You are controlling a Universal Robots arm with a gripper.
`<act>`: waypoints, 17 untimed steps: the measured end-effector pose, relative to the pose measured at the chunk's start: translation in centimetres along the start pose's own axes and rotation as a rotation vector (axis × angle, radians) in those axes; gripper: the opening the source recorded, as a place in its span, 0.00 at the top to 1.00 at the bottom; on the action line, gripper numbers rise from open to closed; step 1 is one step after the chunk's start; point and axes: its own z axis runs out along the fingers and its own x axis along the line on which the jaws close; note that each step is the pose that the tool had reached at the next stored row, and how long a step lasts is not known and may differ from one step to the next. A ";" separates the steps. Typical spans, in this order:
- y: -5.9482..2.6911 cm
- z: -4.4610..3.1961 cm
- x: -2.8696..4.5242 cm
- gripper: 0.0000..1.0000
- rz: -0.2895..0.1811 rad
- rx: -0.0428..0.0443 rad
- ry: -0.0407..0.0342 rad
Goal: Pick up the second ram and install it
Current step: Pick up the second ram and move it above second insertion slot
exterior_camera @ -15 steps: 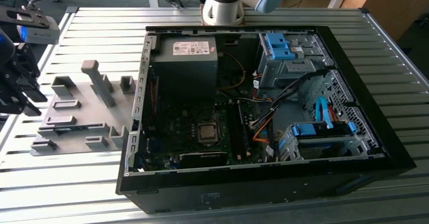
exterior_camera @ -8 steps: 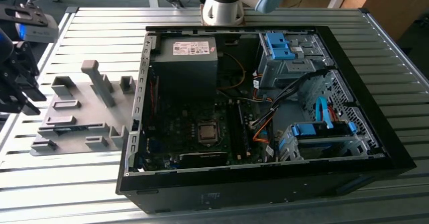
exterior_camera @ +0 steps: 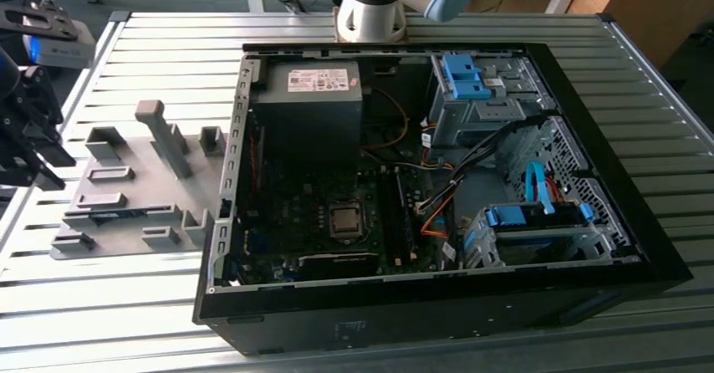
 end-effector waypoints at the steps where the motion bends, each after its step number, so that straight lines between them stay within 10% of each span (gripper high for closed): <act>1: 0.00 -0.04 0.00 0.63 0.000 0.0001 -0.0001; 11: 0.01 -0.04 0.00 0.63 0.000 0.0001 -0.0012; 13: 0.01 -0.05 0.00 0.63 0.000 0.0001 -0.0131; 17: 0.01 -0.05 0.00 0.63 0.000 0.0001 -0.0143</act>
